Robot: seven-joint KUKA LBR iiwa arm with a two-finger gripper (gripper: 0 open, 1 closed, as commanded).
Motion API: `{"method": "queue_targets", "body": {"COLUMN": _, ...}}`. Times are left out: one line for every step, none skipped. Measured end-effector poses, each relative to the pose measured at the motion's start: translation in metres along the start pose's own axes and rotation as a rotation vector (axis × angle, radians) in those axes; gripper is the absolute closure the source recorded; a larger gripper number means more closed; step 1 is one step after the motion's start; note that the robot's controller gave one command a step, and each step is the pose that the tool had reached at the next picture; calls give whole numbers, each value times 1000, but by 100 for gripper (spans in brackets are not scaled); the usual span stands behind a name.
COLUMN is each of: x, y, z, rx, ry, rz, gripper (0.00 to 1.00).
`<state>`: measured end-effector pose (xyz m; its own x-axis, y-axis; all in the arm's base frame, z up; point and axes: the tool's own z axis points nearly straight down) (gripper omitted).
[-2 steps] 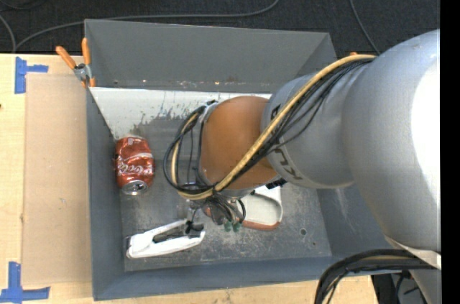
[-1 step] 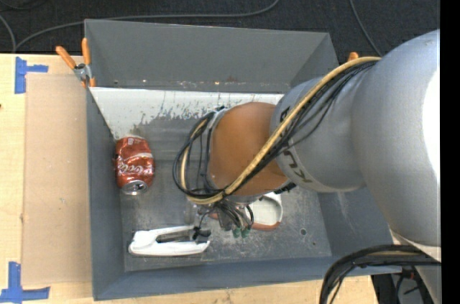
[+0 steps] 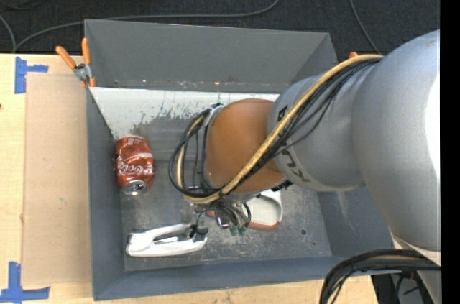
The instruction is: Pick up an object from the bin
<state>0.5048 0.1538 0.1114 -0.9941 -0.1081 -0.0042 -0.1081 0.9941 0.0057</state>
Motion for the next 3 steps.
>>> {"method": "queue_targets", "body": {"x": 0, "y": -41, "z": 27, "rx": -8, "ry": -1, "rz": 54, "gripper": 100}}
{"method": "queue_targets", "body": {"x": -22, "y": 6, "z": 30, "rx": 6, "ry": -6, "rz": 16, "gripper": 100}}
{"method": "queue_targets", "body": {"x": -22, "y": 6, "z": 30, "rx": 5, "ry": -6, "rz": 17, "gripper": 100}}
